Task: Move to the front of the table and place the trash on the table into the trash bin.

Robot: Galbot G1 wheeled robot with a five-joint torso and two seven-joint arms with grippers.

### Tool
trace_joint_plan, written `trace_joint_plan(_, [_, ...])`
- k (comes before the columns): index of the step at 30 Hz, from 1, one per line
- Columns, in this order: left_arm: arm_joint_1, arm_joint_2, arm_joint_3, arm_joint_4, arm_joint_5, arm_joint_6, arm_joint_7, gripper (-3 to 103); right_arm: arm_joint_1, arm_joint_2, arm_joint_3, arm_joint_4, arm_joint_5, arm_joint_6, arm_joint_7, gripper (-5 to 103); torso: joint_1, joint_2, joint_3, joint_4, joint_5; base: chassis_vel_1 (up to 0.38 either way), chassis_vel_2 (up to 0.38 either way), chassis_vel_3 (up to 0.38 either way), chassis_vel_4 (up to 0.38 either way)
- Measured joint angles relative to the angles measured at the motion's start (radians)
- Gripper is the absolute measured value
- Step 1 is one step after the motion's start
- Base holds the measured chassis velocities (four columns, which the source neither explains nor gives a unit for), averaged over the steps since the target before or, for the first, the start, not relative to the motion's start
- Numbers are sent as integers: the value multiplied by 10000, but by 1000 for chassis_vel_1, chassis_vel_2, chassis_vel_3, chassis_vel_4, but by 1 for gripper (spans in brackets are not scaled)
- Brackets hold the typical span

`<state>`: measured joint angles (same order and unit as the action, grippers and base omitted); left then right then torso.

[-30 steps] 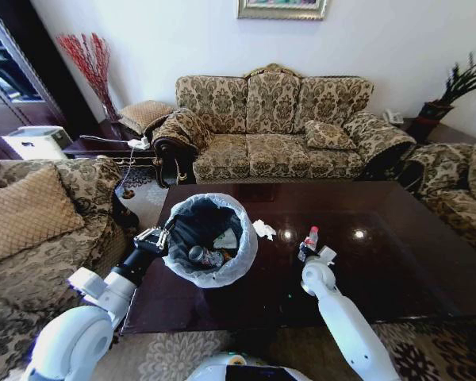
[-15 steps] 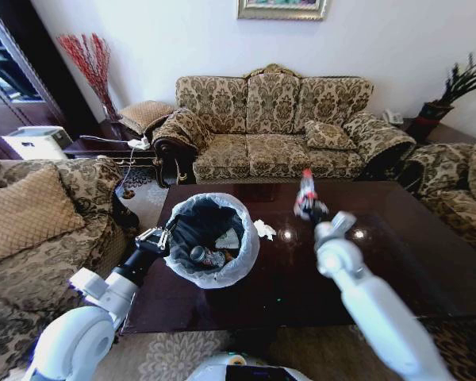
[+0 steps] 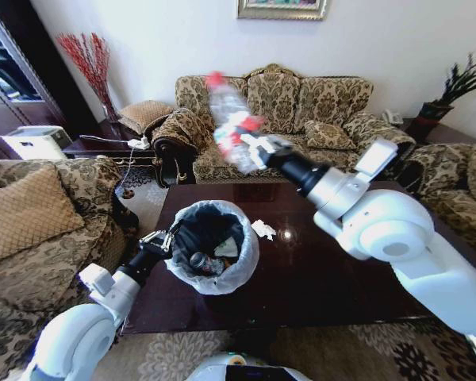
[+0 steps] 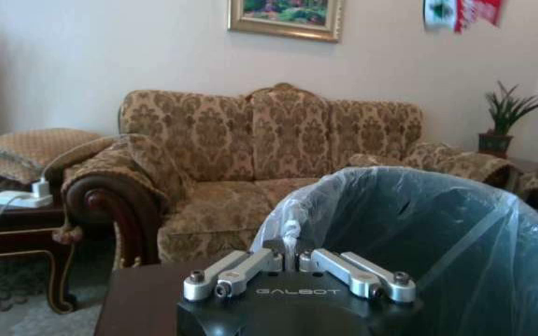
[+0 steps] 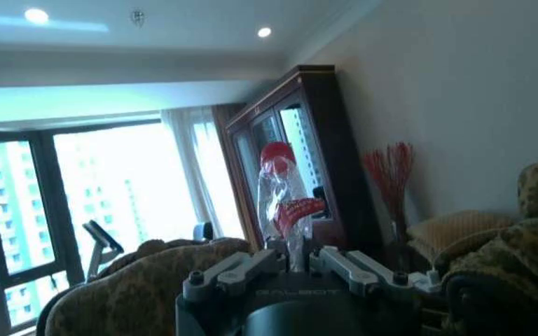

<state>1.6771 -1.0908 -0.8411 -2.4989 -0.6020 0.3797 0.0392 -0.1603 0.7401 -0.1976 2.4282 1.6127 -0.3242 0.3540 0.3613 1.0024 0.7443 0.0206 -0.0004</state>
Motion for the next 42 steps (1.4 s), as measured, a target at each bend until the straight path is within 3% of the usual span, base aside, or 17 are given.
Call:
trace_joint_plan(6, [-14, -72, -14, -4, -67, 39, -131, 3, -573, -610, -468, 228, -633, -342, -912, 4, 0, 0, 0, -6, 2, 0, 0, 0, 0])
trace_joint_plan(13, [-36, -129, 11, -6, -71, 48, -137, 3, -1209, -688, -852, 296, -1525, -525, -1047, 2, 0, 0, 0, -3, -2, 0, 0, 0, 0])
trace_joint_plan(15, [-34, -132, 1, -6, -76, 49, -124, 3, -1655, -734, -988, 98, -2441, -618, -1498, 12, -1, 0, 0, -3, -1, 0, 0, 0, 0])
trace_joint_plan(17, [-27, -147, 0, -6, -77, 49, -118, 3, -1837, -737, -1034, -1, -2891, -598, -1673, 12, 0, 0, 0, -3, -1, 0, 0, 0, 0])
trace_joint_plan(20, [-2, -205, -6, -12, -81, 49, -82, 3, -2204, -697, -1095, -120, -3615, -504, -1829, 29, 0, 0, 0, -4, 3, 0, 0, 0, 0])
trace_joint_plan(22, [3, -208, -11, -13, -81, 49, -64, 3, -2242, -693, -1093, -121, -3671, -490, -1828, 29, 0, 0, 0, -4, 1, 0, 0, 0, 0])
trace_joint_plan(24, [0, -206, -33, -14, -82, 49, -6, 3, -2318, -717, -979, -139, -3743, -460, -1836, 40, 0, 0, 0, -3, -3, 0, 0, 0, 0])
trace_joint_plan(25, [0, -206, -33, -14, -82, 49, -6, 3, -2318, -717, -979, -139, -3743, -460, -1836, 40, 0, 0, 0, -3, -3, 0, 0, 0, 0])
trace_joint_plan(27, [-8, -208, -34, -14, -82, 48, 43, 3, -2380, -742, -832, -127, -3716, -446, -1837, 56, -1, 0, 0, -3, -2, 0, 0, 0, 0])
trace_joint_plan(29, [-8, -211, -32, -15, -82, 48, 52, 3, -2406, -743, -787, -123, -3715, -435, -1837, 56, -1, 0, 0, -3, -1, 0, 0, 0, 0])
trace_joint_plan(30, [-1, -215, -30, -15, -82, 47, 68, 3, -2480, -744, -653, -118, -3707, -419, -1818, 61, 0, 0, 0, -3, -1, 0, 0, 0, 0])
trace_joint_plan(32, [16, -220, -31, -15, -81, 43, 75, 3, -2590, -744, -441, -131, -3697, -412, -1762, 67, 0, 0, 0, -3, 0, 0, 0, 0, 0])
trace_joint_plan(33, [44, -227, -50, -15, -82, 28, 77, 3, -2831, -756, -11, -238, -3685, -410, -1618, 78, -1, 0, 0, -3, 1, 0, 0, 0, 0])
trace_joint_plan(35, [74, -248, -78, -15, -82, 4, 77, 3, -3080, -815, 346, -425, -3748, -391, -1307, 78, 0, 1, -1, -3, -2, 0, 0, 0, 0])
trace_joint_plan(36, [96, -273, -102, -15, -82, -29, 76, 3, -3290, -874, 533, -630, -3906, -324, -988, 84, -1, 1, -1, -3, -2, 0, 0, 0, 0])
trace_joint_plan(41, [123, -427, -139, -14, -82, -151, 50, 3, -4110, -998, 794, -2184, -5281, 6, -438, 97, -1, 1, 0, -3, 0, 0, 0, 0, 0])
trace_joint_plan(42, [129, -484, -142, -15, -82, -175, 45, 3, -4381, -932, 749, -2922, -5963, 244, -447, 99, 0, 0, 0, -4, 2, 0, 0, 0, 0])
